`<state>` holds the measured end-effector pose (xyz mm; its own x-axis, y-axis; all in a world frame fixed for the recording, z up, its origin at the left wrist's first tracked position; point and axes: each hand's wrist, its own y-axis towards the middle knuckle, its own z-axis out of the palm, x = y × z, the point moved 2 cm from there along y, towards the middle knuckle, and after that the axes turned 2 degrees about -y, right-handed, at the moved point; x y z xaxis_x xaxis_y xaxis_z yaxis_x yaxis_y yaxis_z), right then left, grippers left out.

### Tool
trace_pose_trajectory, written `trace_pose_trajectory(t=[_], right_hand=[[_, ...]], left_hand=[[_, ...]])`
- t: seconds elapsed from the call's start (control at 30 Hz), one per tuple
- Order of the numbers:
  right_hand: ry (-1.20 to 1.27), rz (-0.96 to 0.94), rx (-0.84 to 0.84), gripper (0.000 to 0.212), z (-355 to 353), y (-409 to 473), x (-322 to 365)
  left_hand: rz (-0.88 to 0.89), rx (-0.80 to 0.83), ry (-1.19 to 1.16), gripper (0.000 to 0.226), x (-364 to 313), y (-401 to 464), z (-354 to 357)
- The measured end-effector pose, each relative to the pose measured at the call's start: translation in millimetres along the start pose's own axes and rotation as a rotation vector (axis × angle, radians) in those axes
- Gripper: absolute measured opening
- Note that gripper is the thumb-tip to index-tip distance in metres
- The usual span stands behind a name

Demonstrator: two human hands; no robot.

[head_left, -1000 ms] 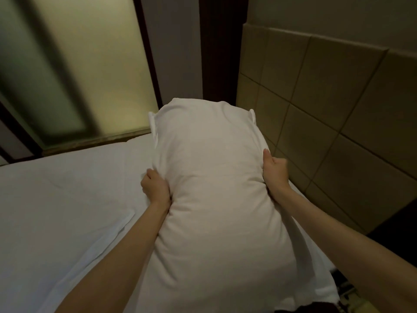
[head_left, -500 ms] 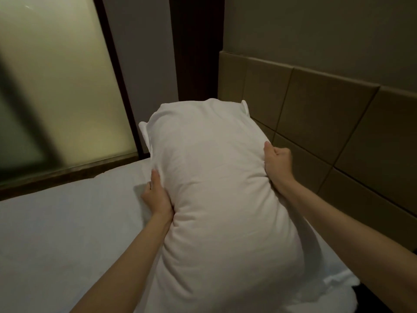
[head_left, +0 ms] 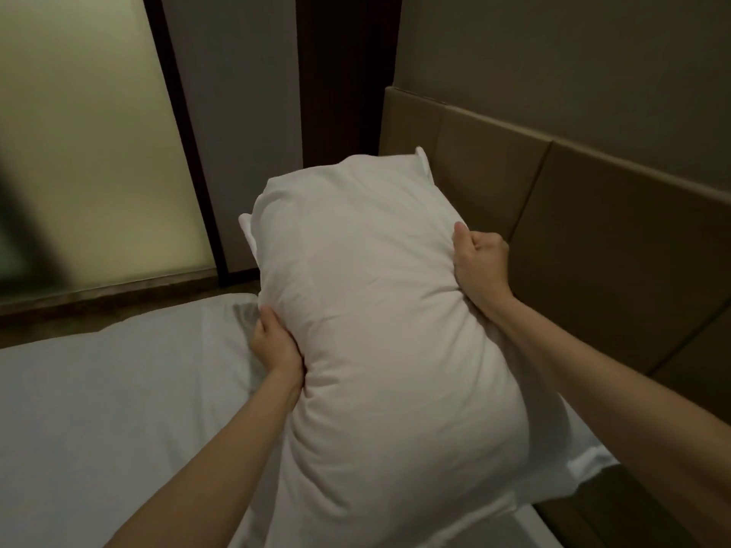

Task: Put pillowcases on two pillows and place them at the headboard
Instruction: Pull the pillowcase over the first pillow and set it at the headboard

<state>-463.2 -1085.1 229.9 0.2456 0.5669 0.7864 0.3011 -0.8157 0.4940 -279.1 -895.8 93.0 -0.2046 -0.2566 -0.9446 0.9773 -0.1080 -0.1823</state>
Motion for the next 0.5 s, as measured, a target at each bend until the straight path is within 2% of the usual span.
trace_pose_trajectory(t=[0.17, 0.27, 0.3, 0.37, 0.43, 0.5], right_hand=[[-0.019, -0.153, -0.006, 0.059, 34.9, 75.7, -14.7], [-0.113, -0.232, -0.032, 0.057, 56.2, 119.4, -24.0], [-0.171, -0.247, -0.037, 0.056, 61.2, 128.6, -28.4], [-0.352, -0.233, -0.042, 0.052, 79.1, 153.0, -46.5], [-0.583, -0.18, 0.061, 0.043, 97.8, 163.9, -73.0], [-0.69, -0.098, 0.296, 0.036, 119.4, 161.5, -110.1]], left_hand=[[-0.112, 0.029, -0.054, 0.045, 27.7, 51.2, 77.9], [-0.366, 0.225, -0.149, 0.043, 45.4, 80.3, 125.8], [-0.423, 0.309, -0.122, 0.042, 51.0, 84.7, 136.7], [-0.408, 0.44, 0.061, 0.036, 67.0, 103.4, 159.4], [-0.416, 0.482, 0.224, 0.039, 84.7, 115.5, 165.1], [-0.447, 0.483, 0.361, 0.055, 112.5, 129.7, 159.0]])
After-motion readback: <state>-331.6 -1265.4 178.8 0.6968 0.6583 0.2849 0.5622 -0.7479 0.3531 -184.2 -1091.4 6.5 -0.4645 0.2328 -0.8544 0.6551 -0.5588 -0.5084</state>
